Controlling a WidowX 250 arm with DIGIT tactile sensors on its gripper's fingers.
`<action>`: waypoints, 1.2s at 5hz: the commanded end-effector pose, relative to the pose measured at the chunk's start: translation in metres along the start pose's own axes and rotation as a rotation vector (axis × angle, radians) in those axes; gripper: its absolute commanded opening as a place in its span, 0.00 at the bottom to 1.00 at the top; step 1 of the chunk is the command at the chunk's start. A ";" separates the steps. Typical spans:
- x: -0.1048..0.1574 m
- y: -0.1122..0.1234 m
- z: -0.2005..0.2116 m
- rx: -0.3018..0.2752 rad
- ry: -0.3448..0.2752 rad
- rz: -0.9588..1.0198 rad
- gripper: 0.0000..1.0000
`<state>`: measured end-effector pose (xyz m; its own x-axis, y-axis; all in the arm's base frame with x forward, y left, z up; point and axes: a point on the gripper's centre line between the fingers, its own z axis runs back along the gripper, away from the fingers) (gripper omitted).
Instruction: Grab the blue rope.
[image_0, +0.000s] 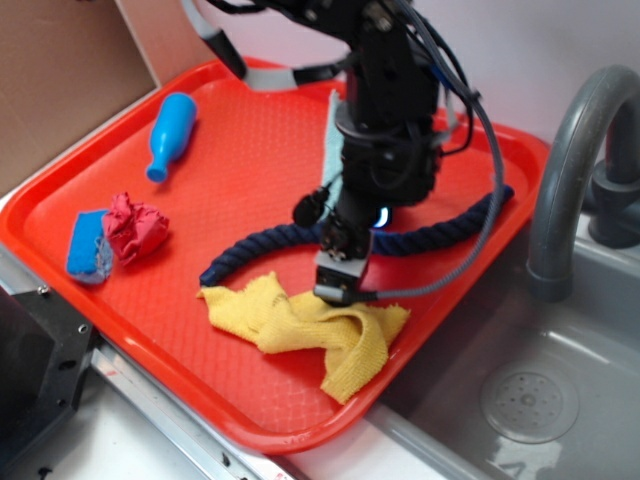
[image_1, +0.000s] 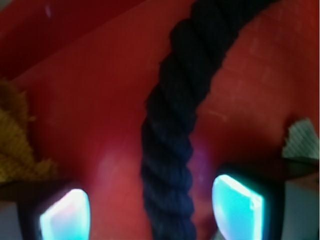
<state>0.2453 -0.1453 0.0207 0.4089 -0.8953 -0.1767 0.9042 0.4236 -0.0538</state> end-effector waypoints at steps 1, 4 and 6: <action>0.008 -0.008 -0.003 0.001 -0.022 -0.039 0.00; 0.009 -0.012 -0.014 0.001 -0.009 -0.058 0.00; -0.025 -0.005 0.040 0.018 -0.095 0.166 0.00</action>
<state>0.2386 -0.1234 0.0494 0.5619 -0.8141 -0.1466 0.8175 0.5736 -0.0519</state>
